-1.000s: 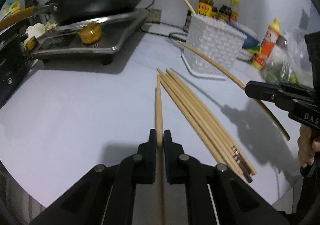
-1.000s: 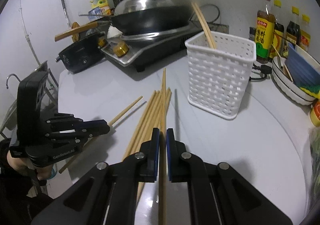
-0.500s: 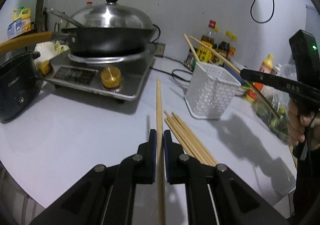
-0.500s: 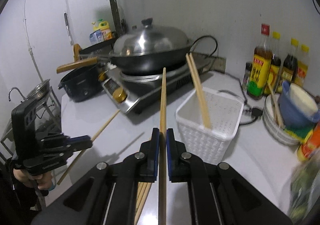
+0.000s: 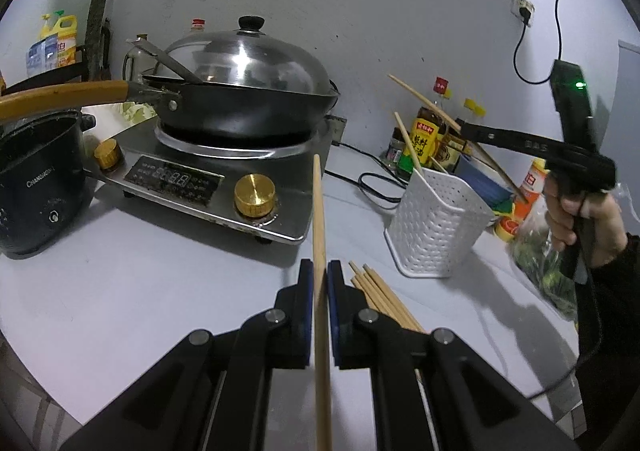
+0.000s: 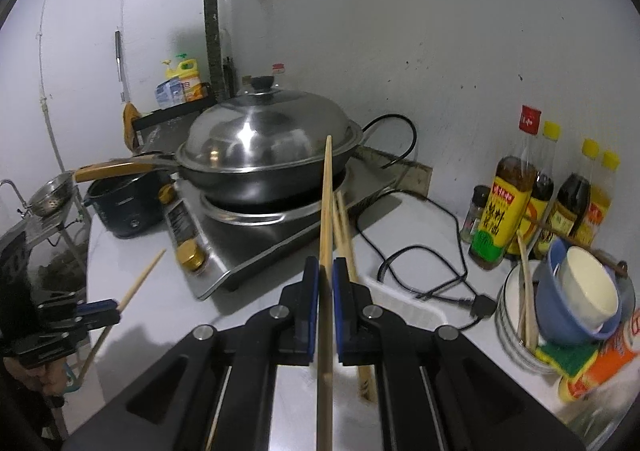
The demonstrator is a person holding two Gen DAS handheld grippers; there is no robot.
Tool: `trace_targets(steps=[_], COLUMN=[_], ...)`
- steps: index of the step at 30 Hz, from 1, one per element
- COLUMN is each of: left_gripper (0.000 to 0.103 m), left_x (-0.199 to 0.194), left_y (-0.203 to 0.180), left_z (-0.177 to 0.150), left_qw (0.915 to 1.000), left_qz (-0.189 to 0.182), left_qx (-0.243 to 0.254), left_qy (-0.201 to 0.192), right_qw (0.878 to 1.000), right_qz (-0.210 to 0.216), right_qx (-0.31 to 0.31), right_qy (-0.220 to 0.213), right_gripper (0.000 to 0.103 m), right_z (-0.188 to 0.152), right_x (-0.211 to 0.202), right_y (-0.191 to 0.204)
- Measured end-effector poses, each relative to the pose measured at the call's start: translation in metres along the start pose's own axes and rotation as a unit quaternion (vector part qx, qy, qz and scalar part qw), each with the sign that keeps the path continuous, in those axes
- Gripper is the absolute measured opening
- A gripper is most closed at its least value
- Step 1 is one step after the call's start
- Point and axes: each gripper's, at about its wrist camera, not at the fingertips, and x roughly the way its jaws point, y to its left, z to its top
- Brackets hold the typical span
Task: Organize utensils
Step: 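Carry both chopsticks to the white basket while the right gripper lowers its chopstick inside, then release the right gripper's chopstick into the basket while the left gripper lowers its chopstick toward it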
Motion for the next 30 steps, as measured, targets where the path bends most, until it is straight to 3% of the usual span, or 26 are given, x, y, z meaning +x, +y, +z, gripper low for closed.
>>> trace_targets(steps=[7,14,30], left_gripper=[0.006,0.006,0.006], left_x=[0.006,0.010,-0.001], left_y=[0.010,0.016,0.006], left_z=[0.002,-0.001,-0.002], left_qw=[0.9998,0.9996,0.9997], left_qz=[-0.006,-0.004,-0.003], left_qx=[-0.017,-0.027,-0.022], left_qy=[0.004,0.005,-0.002], right_qw=[1.000,0.999,0.996], right_qz=[-0.007,-0.014,-0.047], right_qx=[-0.012,-0.013,-0.032], right_qy=[0.014,0.039,0.074], right_gripper=[0.006,0.006,0.006], right_z=[0.014,0.003,-0.037], right_x=[0.039,0.068,0.079], right_y=[-0.008,-0.013,-0.014])
